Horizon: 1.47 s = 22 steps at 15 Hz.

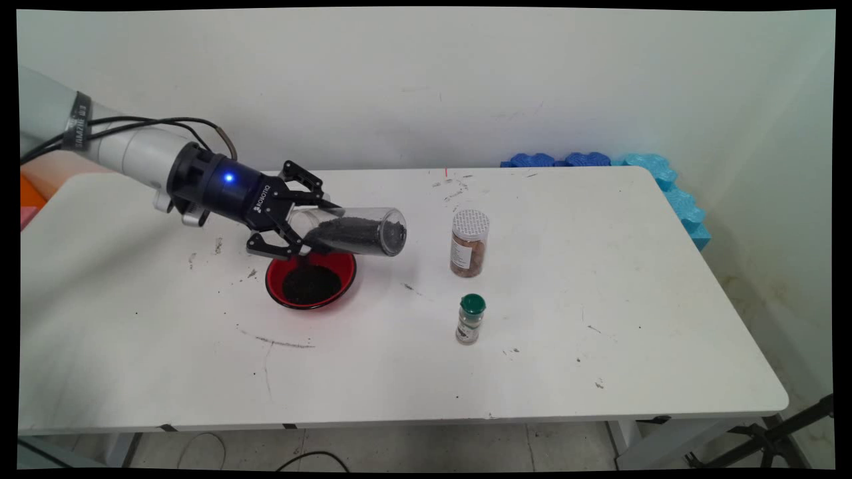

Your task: Pour the black seasoning powder in the red bowl

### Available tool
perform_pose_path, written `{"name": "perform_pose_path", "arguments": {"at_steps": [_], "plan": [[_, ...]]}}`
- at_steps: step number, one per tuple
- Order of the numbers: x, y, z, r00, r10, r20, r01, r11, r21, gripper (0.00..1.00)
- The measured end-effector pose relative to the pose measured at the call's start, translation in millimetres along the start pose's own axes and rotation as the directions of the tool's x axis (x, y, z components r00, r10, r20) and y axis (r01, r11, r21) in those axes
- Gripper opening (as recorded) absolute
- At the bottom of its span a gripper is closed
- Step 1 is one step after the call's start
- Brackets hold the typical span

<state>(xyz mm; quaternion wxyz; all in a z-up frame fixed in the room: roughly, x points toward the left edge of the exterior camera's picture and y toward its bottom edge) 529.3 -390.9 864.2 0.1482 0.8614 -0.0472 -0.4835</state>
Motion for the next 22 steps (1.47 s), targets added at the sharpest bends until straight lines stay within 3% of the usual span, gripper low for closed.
{"name": "perform_pose_path", "arguments": {"at_steps": [4, 7, 14, 18, 22], "plan": [[0.4, 5.6, 2.9, 0.998, 0.064, -0.021, -0.065, 0.998, -0.010, 0.00], [-2.1, 10.8, 4.9, 0.987, 0.158, -0.039, -0.159, 0.987, -0.002, 0.00], [-12.9, 16.2, 8.3, 0.930, 0.361, -0.067, -0.359, 0.932, 0.041, 0.00], [-19.5, 17.0, 9.6, 0.877, 0.472, -0.083, -0.467, 0.881, 0.073, 0.00], [-27.7, 17.4, 10.6, 0.796, 0.599, -0.089, -0.589, 0.800, 0.111, 0.00]]}}
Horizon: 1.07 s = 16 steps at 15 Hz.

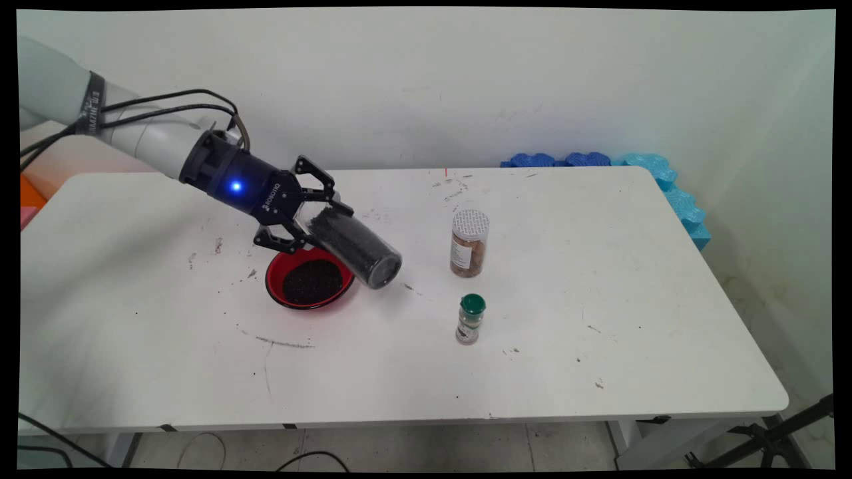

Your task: Pour the black seasoning powder in the red bowl

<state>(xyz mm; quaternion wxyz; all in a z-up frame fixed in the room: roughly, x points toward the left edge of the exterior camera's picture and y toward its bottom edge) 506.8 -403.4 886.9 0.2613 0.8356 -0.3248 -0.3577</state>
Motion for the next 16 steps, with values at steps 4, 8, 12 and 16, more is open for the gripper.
{"name": "perform_pose_path", "arguments": {"at_steps": [4, 8, 12, 16], "plan": [[-9.6, 6.5, -1.4, 0.981, 0.193, -0.029, -0.192, 0.981, 0.032, 0.00], [-20.9, 17.5, -0.6, 0.912, 0.405, -0.057, -0.402, 0.914, 0.063, 0.00], [-33.6, 32.9, 3.3, 0.793, 0.606, -0.069, -0.599, 0.795, 0.090, 0.00], [-47.4, 47.3, 7.6, 0.635, 0.770, -0.059, -0.763, 0.637, 0.109, 0.00]]}}
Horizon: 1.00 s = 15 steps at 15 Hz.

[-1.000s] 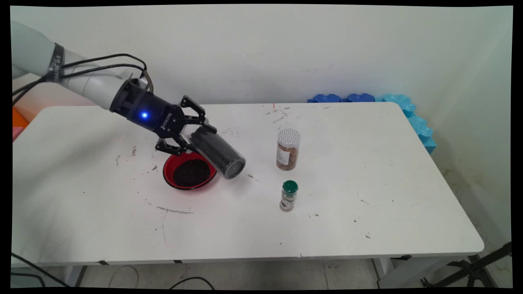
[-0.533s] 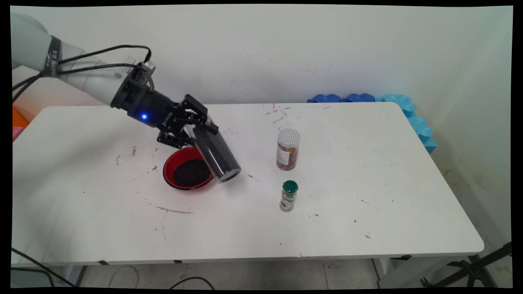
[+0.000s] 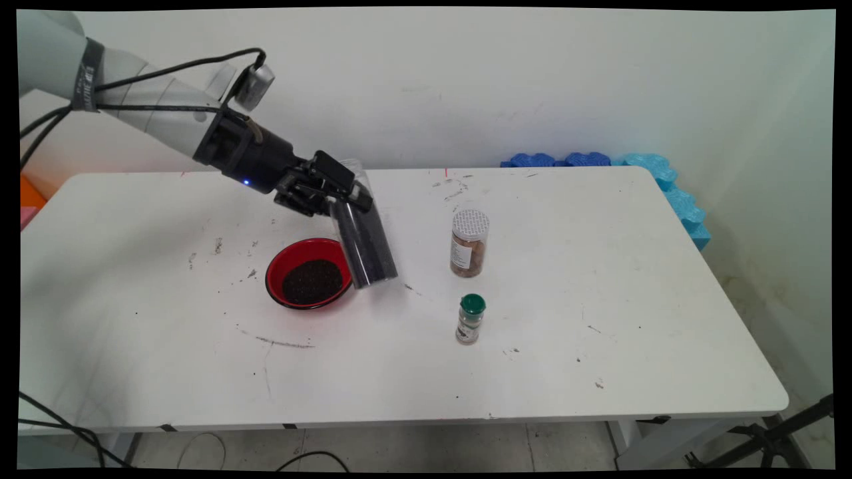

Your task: Pour the black seasoning powder in the red bowl

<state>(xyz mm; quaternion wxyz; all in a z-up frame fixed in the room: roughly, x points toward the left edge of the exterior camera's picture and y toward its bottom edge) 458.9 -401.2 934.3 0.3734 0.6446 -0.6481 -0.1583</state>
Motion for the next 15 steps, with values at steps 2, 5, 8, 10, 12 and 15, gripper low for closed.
{"name": "perform_pose_path", "arguments": {"at_steps": [2, 5, 8, 10, 12, 15], "plan": [[-0.5, 9.6, 1.8, 0.990, 0.143, 0.001, -0.143, 0.990, -0.001, 0.00], [-1.0, 21.6, 5.6, 0.940, 0.341, 0.009, -0.341, 0.940, 0.005, 0.00], [-0.3, 31.6, 10.4, 0.858, 0.513, 0.020, -0.513, 0.858, 0.012, 0.00], [2.1, 38.2, 14.5, 0.789, 0.614, 0.021, -0.615, 0.788, 0.019, 0.00], [4.7, 44.8, 18.8, 0.722, 0.692, 0.013, -0.692, 0.721, 0.023, 0.00], [6.1, 51.3, 24.7, 0.626, 0.780, 0.007, -0.780, 0.625, 0.029, 0.00]]}}
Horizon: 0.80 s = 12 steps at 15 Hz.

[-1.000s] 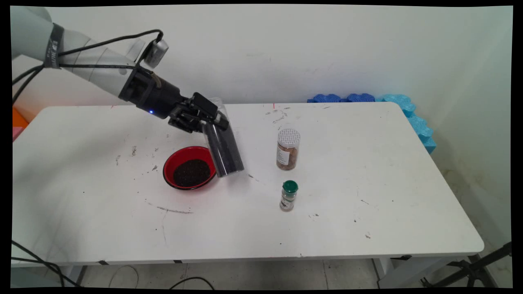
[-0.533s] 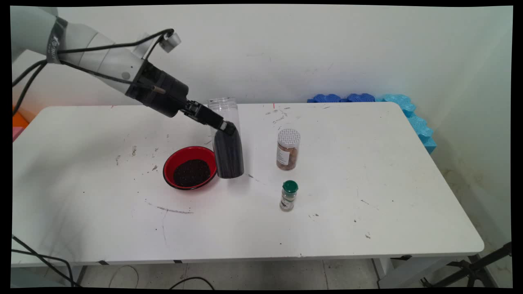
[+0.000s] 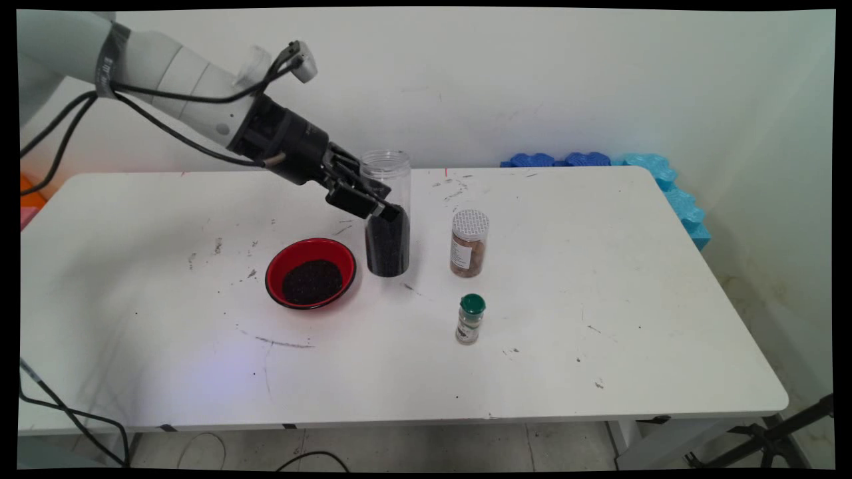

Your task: Pour the black seasoning powder in the red bowl, then place the picked object on the table

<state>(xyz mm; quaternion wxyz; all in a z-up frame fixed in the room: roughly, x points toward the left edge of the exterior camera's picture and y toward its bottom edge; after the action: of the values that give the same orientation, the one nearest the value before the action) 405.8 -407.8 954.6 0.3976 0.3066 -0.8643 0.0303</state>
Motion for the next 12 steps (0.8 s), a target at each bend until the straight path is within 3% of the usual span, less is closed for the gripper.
{"name": "perform_pose_path", "arguments": {"at_steps": [7, 12], "plan": [[-2.8, 8.9, 12.1, 0.977, 0.213, 0.019, -0.213, 0.977, 0.019, 0.00], [-7.5, 14.5, 22.9, 0.971, 0.238, 0.005, -0.238, 0.971, 0.032, 0.00]]}}
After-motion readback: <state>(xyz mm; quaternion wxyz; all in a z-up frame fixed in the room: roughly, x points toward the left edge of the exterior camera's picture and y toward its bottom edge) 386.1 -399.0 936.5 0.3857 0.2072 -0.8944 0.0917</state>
